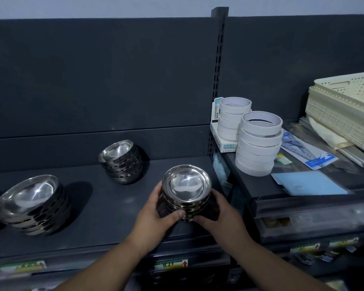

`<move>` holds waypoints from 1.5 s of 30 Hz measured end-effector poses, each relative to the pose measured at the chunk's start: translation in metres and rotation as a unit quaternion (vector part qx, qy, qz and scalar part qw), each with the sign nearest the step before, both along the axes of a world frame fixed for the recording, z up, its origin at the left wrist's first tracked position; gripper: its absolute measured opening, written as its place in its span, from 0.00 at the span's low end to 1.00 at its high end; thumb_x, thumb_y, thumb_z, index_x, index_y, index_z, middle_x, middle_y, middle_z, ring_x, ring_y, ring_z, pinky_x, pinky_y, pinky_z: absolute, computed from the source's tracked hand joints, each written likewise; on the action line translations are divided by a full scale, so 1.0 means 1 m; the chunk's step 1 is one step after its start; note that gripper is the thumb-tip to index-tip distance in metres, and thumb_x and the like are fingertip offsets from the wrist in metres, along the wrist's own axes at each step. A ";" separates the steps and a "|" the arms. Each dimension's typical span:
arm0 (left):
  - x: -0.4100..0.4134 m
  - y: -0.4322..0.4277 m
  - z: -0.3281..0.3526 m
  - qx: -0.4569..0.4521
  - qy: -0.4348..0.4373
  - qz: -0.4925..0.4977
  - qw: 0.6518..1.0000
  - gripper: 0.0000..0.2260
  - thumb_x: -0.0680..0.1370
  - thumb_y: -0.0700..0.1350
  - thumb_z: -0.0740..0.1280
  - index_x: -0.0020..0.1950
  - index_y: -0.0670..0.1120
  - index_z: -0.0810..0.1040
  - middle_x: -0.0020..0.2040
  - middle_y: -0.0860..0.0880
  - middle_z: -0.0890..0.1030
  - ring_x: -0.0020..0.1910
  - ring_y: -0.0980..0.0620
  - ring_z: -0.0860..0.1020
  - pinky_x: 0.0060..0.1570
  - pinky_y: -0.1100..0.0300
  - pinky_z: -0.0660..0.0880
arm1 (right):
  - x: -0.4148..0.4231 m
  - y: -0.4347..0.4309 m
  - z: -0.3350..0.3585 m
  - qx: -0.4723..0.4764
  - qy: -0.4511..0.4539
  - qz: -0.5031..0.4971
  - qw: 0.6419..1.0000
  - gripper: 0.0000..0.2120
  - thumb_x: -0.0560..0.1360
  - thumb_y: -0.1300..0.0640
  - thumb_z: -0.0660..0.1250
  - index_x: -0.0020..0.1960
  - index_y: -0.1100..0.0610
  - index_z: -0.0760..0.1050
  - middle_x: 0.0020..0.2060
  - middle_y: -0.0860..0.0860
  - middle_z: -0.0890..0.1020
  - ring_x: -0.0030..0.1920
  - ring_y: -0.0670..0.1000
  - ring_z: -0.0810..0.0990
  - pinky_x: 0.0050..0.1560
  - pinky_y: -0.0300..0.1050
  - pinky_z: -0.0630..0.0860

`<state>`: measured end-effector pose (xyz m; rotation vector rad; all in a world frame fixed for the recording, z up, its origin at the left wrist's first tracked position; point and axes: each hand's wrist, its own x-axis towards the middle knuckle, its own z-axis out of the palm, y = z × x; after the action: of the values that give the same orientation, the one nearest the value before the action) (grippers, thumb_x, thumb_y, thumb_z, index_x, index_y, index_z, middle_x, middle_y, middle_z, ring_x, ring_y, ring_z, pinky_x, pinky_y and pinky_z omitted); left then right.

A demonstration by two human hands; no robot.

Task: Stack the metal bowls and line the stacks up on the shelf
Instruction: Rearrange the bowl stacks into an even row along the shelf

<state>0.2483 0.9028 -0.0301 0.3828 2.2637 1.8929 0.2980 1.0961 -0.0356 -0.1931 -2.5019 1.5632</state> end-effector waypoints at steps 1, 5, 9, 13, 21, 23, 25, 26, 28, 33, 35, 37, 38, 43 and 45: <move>-0.001 0.000 -0.001 0.002 0.000 0.000 1.000 0.42 0.65 0.46 0.79 0.75 0.54 0.61 0.66 0.55 0.76 0.66 0.60 0.73 0.70 0.50 0.67 | 0.000 -0.001 -0.002 0.000 0.004 -0.003 1.000 0.38 0.65 0.53 0.80 0.69 0.42 0.67 0.58 0.38 0.79 0.61 0.37 0.74 0.65 0.38 0.70; -0.001 -0.001 -0.004 0.004 0.000 -0.001 1.000 0.40 0.67 0.40 0.77 0.75 0.51 0.61 0.66 0.55 0.76 0.65 0.63 0.73 0.69 0.53 0.69 | 0.002 -0.002 -0.004 0.003 0.010 -0.009 1.000 0.38 0.64 0.52 0.80 0.69 0.42 0.67 0.59 0.38 0.79 0.62 0.37 0.75 0.65 0.39 0.71; 0.002 -0.002 -0.006 0.000 0.001 0.005 1.000 0.41 0.67 0.35 0.77 0.74 0.53 0.61 0.66 0.56 0.76 0.63 0.66 0.74 0.65 0.62 0.71 | 0.006 -0.003 -0.003 0.012 0.012 -0.008 1.000 0.39 0.63 0.52 0.81 0.68 0.40 0.66 0.58 0.37 0.79 0.61 0.35 0.74 0.63 0.35 0.69; 0.006 -0.004 -0.009 -0.015 0.018 0.019 1.000 0.41 0.67 0.32 0.77 0.72 0.56 0.62 0.64 0.57 0.76 0.62 0.68 0.74 0.57 0.71 0.73 | 0.008 -0.005 -0.004 0.018 0.009 -0.009 1.000 0.39 0.63 0.52 0.81 0.67 0.37 0.65 0.57 0.35 0.78 0.60 0.33 0.73 0.60 0.31 0.68; 0.003 -0.005 -0.004 -0.047 0.037 0.030 0.998 0.42 0.66 0.37 0.78 0.73 0.57 0.61 0.64 0.60 0.75 0.60 0.74 0.71 0.64 0.70 0.69 | 0.004 -0.008 0.000 0.033 -0.012 -0.007 0.999 0.38 0.64 0.54 0.81 0.66 0.39 0.64 0.56 0.37 0.78 0.59 0.36 0.74 0.58 0.28 0.67; 0.004 -0.005 -0.005 -0.070 0.042 0.029 0.996 0.42 0.67 0.39 0.78 0.74 0.57 0.60 0.66 0.58 0.74 0.60 0.75 0.70 0.62 0.75 0.66 | 0.007 -0.009 -0.001 0.046 -0.026 -0.008 0.999 0.39 0.64 0.54 0.81 0.69 0.44 0.65 0.57 0.38 0.76 0.59 0.38 0.74 0.59 0.30 0.67; 0.007 -0.009 -0.007 -0.097 0.036 0.031 0.994 0.45 0.67 0.43 0.79 0.76 0.55 0.57 0.70 0.56 0.71 0.66 0.68 0.69 0.66 0.69 0.65 | 0.015 -0.012 -0.004 0.088 -0.034 -0.047 0.994 0.36 0.63 0.52 0.81 0.66 0.51 0.68 0.56 0.44 0.76 0.58 0.44 0.75 0.56 0.34 0.69; 0.009 -0.013 -0.008 -0.118 0.030 0.036 0.992 0.46 0.66 0.46 0.79 0.77 0.54 0.55 0.72 0.55 0.68 0.69 0.63 0.67 0.69 0.64 0.65 | 0.020 -0.013 -0.007 0.123 -0.028 -0.067 0.990 0.31 0.63 0.50 0.80 0.60 0.53 0.70 0.53 0.46 0.76 0.54 0.46 0.76 0.53 0.35 0.70; 0.015 -0.022 -0.009 -0.175 0.028 0.053 0.983 0.47 0.66 0.51 0.79 0.77 0.53 0.55 0.74 0.52 0.65 0.72 0.56 0.65 0.71 0.58 0.64 | 0.030 -0.018 -0.011 0.186 -0.010 -0.063 0.980 0.21 0.63 0.48 0.79 0.47 0.50 0.71 0.44 0.45 0.75 0.46 0.47 0.76 0.46 0.37 0.69; 0.019 -0.058 0.000 -0.320 0.053 0.093 0.942 0.41 0.70 0.56 0.75 0.76 0.46 0.60 0.74 0.47 0.65 0.72 0.50 0.65 0.69 0.62 0.60 | 0.038 -0.049 0.005 0.237 -0.004 0.062 0.969 0.14 0.68 0.44 0.74 0.49 0.48 0.77 0.44 0.41 0.76 0.47 0.43 0.76 0.49 0.35 0.71; 0.014 -0.076 0.007 -0.348 0.051 0.109 0.930 0.39 0.71 0.56 0.73 0.75 0.44 0.60 0.74 0.46 0.64 0.73 0.49 0.64 0.69 0.62 0.59 | 0.031 -0.069 0.016 0.230 -0.013 0.138 0.963 0.19 0.70 0.45 0.72 0.58 0.49 0.77 0.50 0.42 0.78 0.52 0.42 0.76 0.54 0.31 0.69; 0.006 -0.093 0.016 -0.368 0.049 0.122 0.920 0.40 0.72 0.55 0.73 0.76 0.43 0.58 0.75 0.45 0.62 0.74 0.48 0.61 0.71 0.61 0.57 | 0.020 -0.090 0.025 0.241 -0.023 0.189 0.952 0.28 0.70 0.44 0.72 0.68 0.50 0.71 0.61 0.46 0.77 0.61 0.44 0.75 0.62 0.32 0.67; 0.000 -0.102 0.022 -0.377 0.050 0.129 0.916 0.40 0.72 0.55 0.73 0.77 0.43 0.57 0.76 0.45 0.61 0.75 0.48 0.60 0.72 0.61 0.56 | 0.013 -0.100 0.030 0.246 -0.033 0.201 0.948 0.33 0.70 0.44 0.72 0.72 0.50 0.66 0.66 0.48 0.74 0.65 0.46 0.72 0.65 0.34 0.65; -0.042 -0.132 0.056 -0.406 0.083 0.133 0.900 0.42 0.72 0.55 0.72 0.78 0.43 0.54 0.77 0.43 0.59 0.76 0.47 0.57 0.73 0.59 0.54 | -0.038 -0.139 0.041 0.229 -0.068 0.186 0.953 0.44 0.71 0.45 0.72 0.78 0.52 0.51 0.75 0.52 0.62 0.73 0.50 0.62 0.71 0.38 0.59; -0.063 -0.141 0.070 -0.413 0.091 0.123 0.898 0.43 0.71 0.55 0.73 0.78 0.44 0.53 0.77 0.44 0.58 0.76 0.47 0.57 0.73 0.59 0.55 | -0.059 -0.150 0.044 0.206 -0.069 0.163 0.962 0.45 0.71 0.46 0.73 0.78 0.53 0.51 0.76 0.53 0.60 0.74 0.50 0.61 0.71 0.39 0.59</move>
<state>0.1854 0.7621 0.0399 0.1425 3.0733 0.8085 0.2386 0.9458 0.0084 0.1871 -3.0225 1.1091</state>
